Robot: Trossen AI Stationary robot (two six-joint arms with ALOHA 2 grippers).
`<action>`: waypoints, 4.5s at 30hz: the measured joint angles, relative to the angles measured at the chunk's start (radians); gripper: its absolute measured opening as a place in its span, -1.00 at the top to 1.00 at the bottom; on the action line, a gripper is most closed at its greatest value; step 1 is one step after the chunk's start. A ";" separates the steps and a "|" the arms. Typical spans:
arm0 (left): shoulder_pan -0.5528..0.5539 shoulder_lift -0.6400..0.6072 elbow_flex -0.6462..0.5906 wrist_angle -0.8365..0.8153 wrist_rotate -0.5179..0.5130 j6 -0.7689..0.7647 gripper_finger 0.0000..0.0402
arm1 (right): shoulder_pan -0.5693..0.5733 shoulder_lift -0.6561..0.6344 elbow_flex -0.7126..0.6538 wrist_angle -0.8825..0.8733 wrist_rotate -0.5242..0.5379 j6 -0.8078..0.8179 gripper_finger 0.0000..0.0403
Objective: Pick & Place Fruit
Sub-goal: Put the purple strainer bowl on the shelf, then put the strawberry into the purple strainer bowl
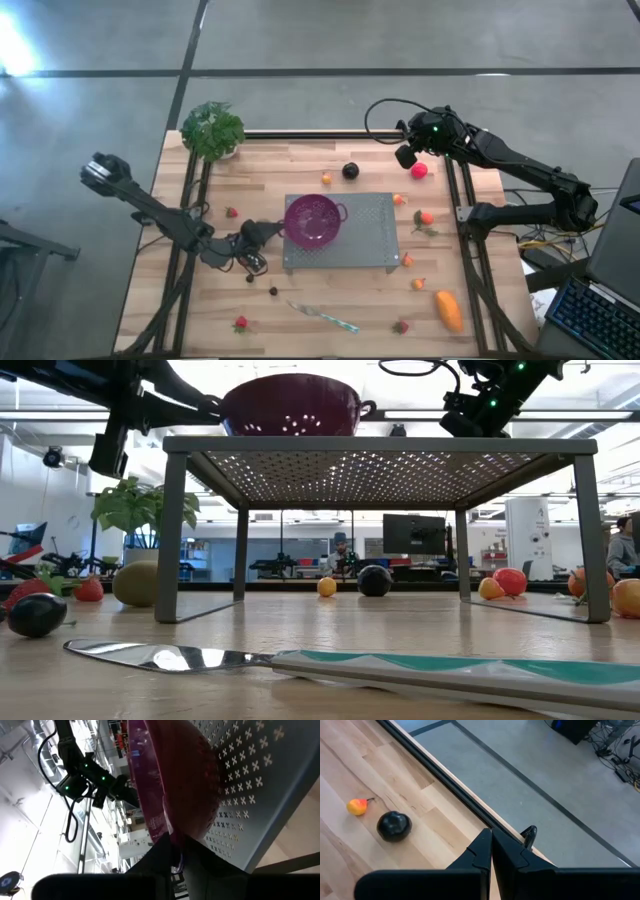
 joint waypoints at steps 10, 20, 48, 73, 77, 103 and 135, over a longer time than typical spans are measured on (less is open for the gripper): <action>-0.008 -0.007 0.054 -0.039 0.011 0.005 0.49 | 0.000 0.000 0.000 0.000 0.000 -0.008 0.96; -0.047 -0.018 0.084 -0.107 -0.107 -0.011 0.31 | 0.000 0.000 0.000 -0.002 0.000 -0.010 0.96; -0.200 -0.428 0.054 -0.338 -0.574 -1.185 0.26 | 0.000 0.000 0.000 -0.001 -0.098 -0.014 0.96; 0.021 -0.850 0.105 -0.721 -0.143 -1.267 0.50 | 0.000 0.000 0.000 -0.007 -0.180 -0.041 0.96; 0.038 -0.848 0.107 -0.925 -0.142 -1.477 0.49 | -0.002 0.000 0.000 -0.007 -0.182 -0.042 0.96; 0.516 -0.565 0.193 -1.227 0.631 -1.709 0.53 | -0.057 0.142 0.103 -0.015 -0.210 -0.076 0.96; 0.790 -0.087 0.264 -1.642 0.838 -1.840 -0.11 | -0.061 0.079 0.167 -0.109 -0.295 -0.109 0.96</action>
